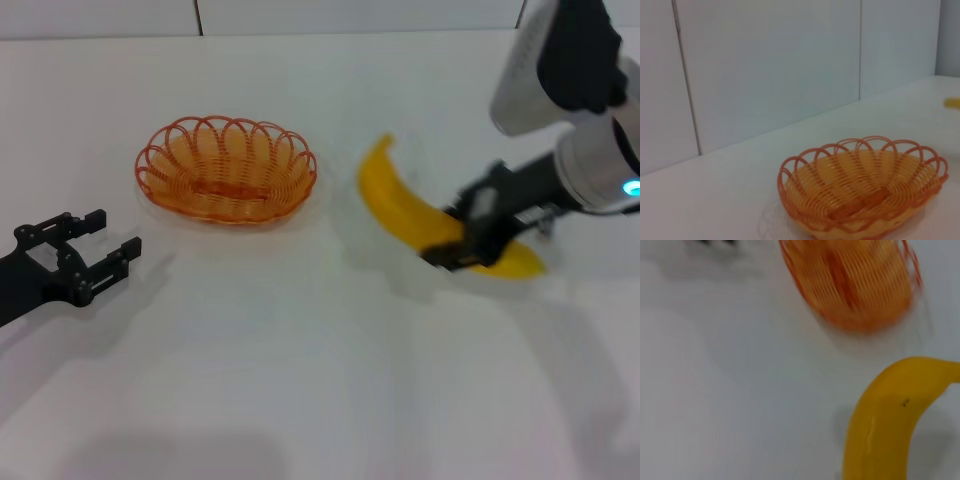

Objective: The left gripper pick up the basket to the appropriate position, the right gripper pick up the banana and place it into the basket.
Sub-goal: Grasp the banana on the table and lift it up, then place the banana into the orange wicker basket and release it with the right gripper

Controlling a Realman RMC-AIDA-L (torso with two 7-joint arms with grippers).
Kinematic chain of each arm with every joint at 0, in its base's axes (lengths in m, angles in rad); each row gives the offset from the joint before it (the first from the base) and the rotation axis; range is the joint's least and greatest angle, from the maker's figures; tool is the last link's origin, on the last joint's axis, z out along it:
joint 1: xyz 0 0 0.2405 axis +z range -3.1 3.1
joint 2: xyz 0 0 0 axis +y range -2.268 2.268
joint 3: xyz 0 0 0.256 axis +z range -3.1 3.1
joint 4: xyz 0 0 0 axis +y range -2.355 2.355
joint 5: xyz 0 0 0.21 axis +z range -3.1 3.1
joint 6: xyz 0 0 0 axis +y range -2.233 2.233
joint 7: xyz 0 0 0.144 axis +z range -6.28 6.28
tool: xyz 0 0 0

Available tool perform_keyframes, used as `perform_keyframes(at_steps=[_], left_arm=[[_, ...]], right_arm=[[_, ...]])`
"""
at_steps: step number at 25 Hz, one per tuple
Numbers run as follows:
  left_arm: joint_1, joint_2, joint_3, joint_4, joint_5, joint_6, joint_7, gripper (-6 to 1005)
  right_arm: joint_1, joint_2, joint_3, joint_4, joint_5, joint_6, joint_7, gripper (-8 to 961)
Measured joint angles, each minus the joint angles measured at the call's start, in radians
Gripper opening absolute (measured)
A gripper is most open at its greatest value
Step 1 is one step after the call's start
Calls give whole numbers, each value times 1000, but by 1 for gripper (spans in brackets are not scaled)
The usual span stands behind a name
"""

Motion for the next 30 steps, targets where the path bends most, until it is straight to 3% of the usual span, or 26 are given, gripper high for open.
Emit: perform_keyframes(at_steps=[5,14,18,22,30], left_arm=[[-1,-1,-1,1,-2,0,2,591],[-17,-3,3,-4,-2,0,3,591],[-26,-4,3,-6,1,0,4,591],[-33,-4,3,-9,2,-1,5,591],[-40,-5,3,-11,3,-2,5,591]], right_arm=[[74,2,-60,25,93,135,-58,513],[248,8,-364,257,162,611,-32,534],[318,9,-451,357,167,742,16,544],[360,11,-488,429,169,821,29,553],[412,12,-495,523,174,845,37,572]])
